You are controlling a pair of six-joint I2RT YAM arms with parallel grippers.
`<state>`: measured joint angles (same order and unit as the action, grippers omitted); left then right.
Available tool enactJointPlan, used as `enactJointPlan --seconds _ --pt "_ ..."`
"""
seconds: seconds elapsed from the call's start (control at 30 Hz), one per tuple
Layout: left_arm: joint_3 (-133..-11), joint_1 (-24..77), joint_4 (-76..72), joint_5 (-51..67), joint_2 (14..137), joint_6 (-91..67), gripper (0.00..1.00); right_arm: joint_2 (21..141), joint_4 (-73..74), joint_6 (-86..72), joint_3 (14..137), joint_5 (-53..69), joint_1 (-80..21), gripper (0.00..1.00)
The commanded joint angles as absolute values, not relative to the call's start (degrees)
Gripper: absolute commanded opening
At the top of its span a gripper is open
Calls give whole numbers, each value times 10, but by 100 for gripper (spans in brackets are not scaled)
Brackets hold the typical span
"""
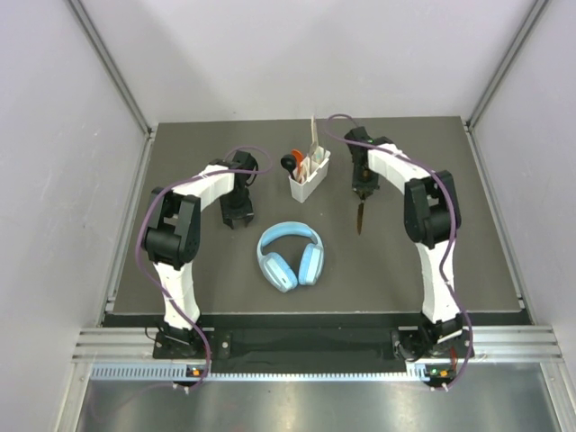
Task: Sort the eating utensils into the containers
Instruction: Pick up the knife at the center of the board.
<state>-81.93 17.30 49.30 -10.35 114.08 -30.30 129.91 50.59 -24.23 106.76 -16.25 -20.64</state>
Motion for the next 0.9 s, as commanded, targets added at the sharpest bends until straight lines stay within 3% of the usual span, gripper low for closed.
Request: enactJointPlan --seconds 0.0,0.13,0.17,0.2,0.43,0.63,0.87 --pt "-803 175 500 -111 1153 -304 48 1272 534 -352 975 -87 -155 0" --pt "-808 175 500 -111 1155 -299 48 1274 543 -408 961 -48 -126 1" --pt "-809 175 500 -113 1155 -297 48 1274 547 -436 959 -36 -120 17" --pt "-809 174 500 -114 1155 -296 48 1269 547 -452 955 -10 -116 22" --pt "-796 174 492 -119 1150 -293 48 1216 491 -577 909 67 -97 28" --pt "-781 174 486 -125 1143 -294 48 1231 598 -429 1040 -80 -106 34" --pt "-773 174 478 -117 1144 -298 47 1256 594 -324 1038 -166 -105 35"
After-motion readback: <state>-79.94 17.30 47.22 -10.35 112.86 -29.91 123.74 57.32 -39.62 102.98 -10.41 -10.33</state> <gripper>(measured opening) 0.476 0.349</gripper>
